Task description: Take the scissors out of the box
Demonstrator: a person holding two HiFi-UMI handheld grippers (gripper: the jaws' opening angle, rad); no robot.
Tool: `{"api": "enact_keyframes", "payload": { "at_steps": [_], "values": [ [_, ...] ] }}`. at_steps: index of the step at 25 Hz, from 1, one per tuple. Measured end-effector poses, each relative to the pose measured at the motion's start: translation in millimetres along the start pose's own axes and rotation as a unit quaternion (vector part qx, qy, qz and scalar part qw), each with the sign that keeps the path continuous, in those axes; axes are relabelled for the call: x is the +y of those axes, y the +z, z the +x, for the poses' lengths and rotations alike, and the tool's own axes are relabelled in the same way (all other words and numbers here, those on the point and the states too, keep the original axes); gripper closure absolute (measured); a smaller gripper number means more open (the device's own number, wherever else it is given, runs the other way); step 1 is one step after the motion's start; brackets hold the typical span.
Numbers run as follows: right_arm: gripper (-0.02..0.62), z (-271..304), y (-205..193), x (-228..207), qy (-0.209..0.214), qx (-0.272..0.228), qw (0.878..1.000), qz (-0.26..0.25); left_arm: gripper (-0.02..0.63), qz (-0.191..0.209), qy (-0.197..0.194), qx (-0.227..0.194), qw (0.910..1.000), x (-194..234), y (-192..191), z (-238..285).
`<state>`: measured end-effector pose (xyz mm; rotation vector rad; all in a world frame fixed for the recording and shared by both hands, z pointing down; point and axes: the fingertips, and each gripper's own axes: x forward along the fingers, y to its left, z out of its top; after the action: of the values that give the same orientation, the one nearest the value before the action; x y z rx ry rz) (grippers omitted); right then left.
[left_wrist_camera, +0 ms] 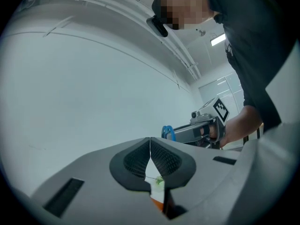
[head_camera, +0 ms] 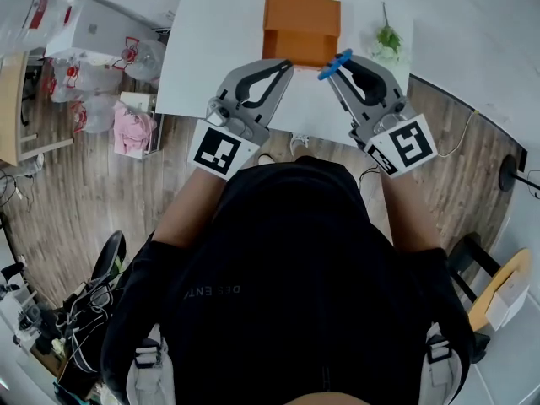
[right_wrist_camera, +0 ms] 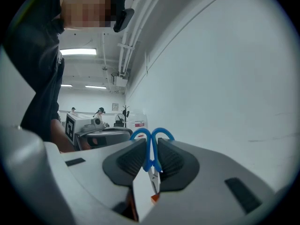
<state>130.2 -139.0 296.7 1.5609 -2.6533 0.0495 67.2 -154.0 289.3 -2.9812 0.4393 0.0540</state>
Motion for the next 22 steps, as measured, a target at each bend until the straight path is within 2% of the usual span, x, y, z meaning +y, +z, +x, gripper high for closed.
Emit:
{"api": "enact_keyframes", "payload": {
  "at_steps": [10, 22],
  "values": [
    [0.511, -5.1, 10.5, 5.0, -0.004, -0.025, 1.0, 0.016, 0.586, 0.0, -0.009, -0.001, 1.0, -5.9, 1.4, 1.8],
    [0.511, -5.8, 5.8, 7.2, -0.007, -0.026, 0.999, 0.026, 0.586, -0.004, -0.002, 0.002, 1.0, -6.4, -1.2, -1.3]
  ]
}}
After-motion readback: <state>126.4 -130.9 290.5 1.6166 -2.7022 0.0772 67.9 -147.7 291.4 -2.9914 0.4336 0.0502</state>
